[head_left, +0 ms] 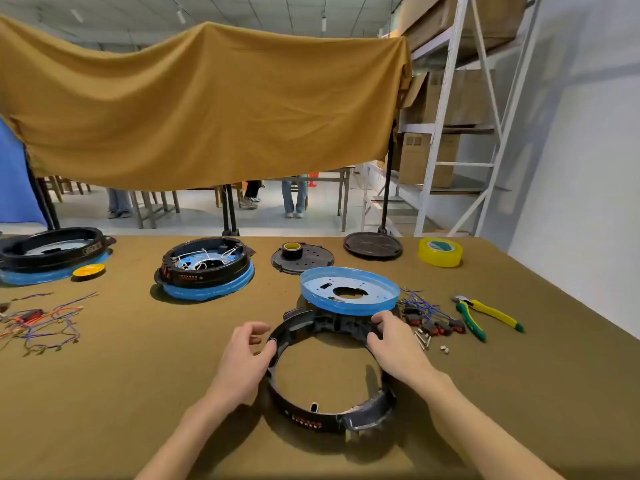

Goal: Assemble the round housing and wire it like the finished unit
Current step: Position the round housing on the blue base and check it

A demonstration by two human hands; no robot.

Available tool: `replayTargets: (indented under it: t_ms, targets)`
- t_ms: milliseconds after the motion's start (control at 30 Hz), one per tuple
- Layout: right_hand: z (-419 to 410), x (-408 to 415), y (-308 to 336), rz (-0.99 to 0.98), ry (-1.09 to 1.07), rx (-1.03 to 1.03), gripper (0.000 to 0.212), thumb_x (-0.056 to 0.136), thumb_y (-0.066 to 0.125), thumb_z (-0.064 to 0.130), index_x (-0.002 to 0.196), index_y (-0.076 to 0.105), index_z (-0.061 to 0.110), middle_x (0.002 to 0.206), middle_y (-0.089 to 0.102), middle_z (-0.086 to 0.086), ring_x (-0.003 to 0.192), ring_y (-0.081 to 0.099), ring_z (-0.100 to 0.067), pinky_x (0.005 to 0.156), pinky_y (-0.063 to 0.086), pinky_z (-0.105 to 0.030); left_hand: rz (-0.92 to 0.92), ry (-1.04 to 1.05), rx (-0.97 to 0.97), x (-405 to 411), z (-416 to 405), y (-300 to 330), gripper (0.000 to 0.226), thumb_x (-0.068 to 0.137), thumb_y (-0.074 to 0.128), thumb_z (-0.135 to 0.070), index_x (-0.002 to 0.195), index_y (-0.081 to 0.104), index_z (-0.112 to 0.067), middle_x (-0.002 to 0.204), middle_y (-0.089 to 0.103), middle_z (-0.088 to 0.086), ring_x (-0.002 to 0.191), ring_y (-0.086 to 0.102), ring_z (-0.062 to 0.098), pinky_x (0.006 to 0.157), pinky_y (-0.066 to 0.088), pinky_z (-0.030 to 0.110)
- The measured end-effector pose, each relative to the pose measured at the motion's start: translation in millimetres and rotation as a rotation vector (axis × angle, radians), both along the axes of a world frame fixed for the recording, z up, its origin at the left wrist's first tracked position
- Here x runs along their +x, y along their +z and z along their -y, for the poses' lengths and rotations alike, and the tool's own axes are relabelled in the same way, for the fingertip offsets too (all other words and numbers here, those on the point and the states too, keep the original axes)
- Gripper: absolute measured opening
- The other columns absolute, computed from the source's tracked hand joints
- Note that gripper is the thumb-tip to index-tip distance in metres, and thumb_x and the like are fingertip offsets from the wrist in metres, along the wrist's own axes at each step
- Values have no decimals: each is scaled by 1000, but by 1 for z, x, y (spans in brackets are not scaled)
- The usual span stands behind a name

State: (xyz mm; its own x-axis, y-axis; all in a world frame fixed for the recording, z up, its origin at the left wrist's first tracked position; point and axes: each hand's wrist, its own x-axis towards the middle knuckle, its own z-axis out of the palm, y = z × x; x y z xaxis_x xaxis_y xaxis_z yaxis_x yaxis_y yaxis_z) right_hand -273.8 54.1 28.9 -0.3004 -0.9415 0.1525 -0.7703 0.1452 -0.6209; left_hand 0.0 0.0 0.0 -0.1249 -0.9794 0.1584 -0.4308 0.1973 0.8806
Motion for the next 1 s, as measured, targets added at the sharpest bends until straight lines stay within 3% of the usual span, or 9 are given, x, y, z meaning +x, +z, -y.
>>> replayTargets:
  t_ms: [133,233,367,467,600,667,833,900,1000]
  targets:
    - [17,-8,-7,-30,0,-1,26,98,62,26,121,51,24,94,61,8,85,60,-5,73,52,-30,28,-100,104,-2,33,-2,40,100,64,-24,138,54,-26,129,59,-10,121,56,9,93,46,19]
    - [23,-8,-12,-170,-38,-219,25,91,72,29,104,50,27,90,55,11,79,55,-6,64,45,-20,79,-167,119,-4,43,-8,41,101,61,-27,141,53,-29,129,57,-15,117,54,0,92,42,15]
    - [43,-12,-5,-460,62,-308,45,88,74,41,126,58,23,118,54,4,112,49,-16,98,40,-30,126,-227,181,-7,43,-6,36,96,68,-31,127,52,-37,115,58,-18,101,60,0,70,47,10]
    - [57,-14,3,-500,215,-107,32,98,63,45,123,64,25,113,60,6,110,56,-18,96,41,-33,111,-207,181,-9,40,-4,23,97,66,-25,119,61,-32,102,69,-7,82,70,6,60,53,10]
    - [58,-20,13,-362,305,-212,9,100,63,37,98,61,28,92,57,9,85,54,-9,73,43,-31,136,-162,114,-4,41,-5,30,99,64,-24,128,65,-29,102,72,-9,88,70,7,62,52,12]
    - [55,-21,20,-177,322,-274,14,100,63,34,89,56,31,86,54,10,79,51,-7,69,40,-24,108,-71,94,-1,48,-7,35,98,64,-21,134,64,-23,104,70,-10,90,69,7,62,50,11]
    - [44,-6,40,147,337,-425,15,101,63,26,90,58,18,80,52,6,69,46,-10,64,37,-17,35,176,138,-6,64,-3,38,99,62,-17,136,60,-13,110,69,8,100,68,25,92,59,45]
    - [41,-1,51,265,350,-480,13,102,62,24,90,60,20,76,52,10,68,47,-6,64,39,-16,46,239,121,-11,68,-1,31,99,61,-18,130,63,-13,105,69,8,94,68,25,88,60,44]
    - [40,4,69,439,321,-573,10,103,61,23,99,64,14,87,60,-5,76,58,-16,66,51,-28,103,287,96,-14,73,5,21,100,59,-22,119,64,-16,107,67,11,93,67,25,85,59,43]
